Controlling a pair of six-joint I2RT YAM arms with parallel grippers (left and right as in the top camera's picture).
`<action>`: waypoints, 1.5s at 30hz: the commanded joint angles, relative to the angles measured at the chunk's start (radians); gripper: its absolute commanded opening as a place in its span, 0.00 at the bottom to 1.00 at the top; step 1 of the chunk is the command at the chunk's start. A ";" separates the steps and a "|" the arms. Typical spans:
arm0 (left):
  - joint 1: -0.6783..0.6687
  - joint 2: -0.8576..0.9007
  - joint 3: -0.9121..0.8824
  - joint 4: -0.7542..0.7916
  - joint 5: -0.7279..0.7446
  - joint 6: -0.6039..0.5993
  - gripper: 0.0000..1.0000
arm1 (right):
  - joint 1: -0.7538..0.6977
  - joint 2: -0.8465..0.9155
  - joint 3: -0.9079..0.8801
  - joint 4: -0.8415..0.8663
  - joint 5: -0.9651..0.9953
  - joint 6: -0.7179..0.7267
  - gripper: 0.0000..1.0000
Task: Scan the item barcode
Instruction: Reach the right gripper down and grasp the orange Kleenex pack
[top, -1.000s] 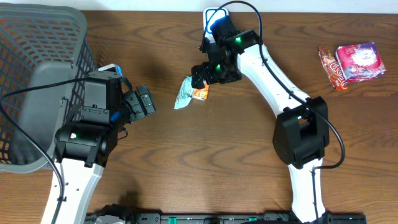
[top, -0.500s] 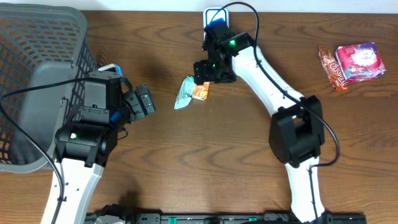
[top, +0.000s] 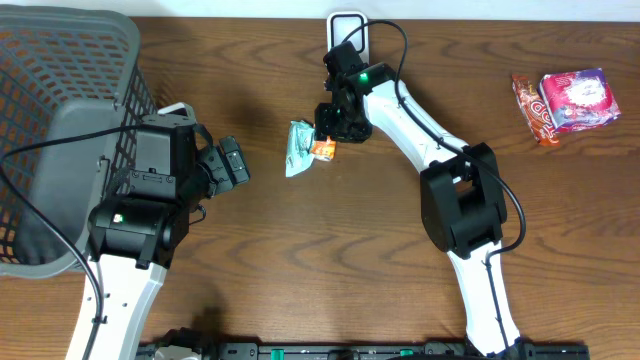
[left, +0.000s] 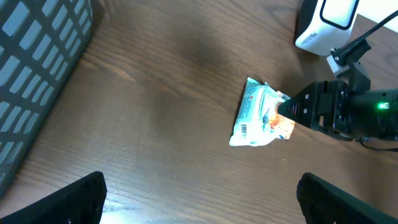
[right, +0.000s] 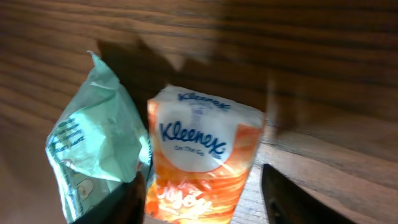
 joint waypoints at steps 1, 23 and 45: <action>0.004 0.001 0.006 -0.002 -0.006 0.013 0.98 | 0.014 0.000 -0.001 0.016 -0.076 -0.043 0.58; 0.004 0.001 0.006 -0.002 -0.006 0.013 0.98 | 0.055 0.001 0.072 -0.154 0.253 -0.058 0.60; 0.004 0.001 0.006 -0.002 -0.006 0.013 0.98 | 0.081 0.001 -0.100 0.021 0.311 -0.058 0.56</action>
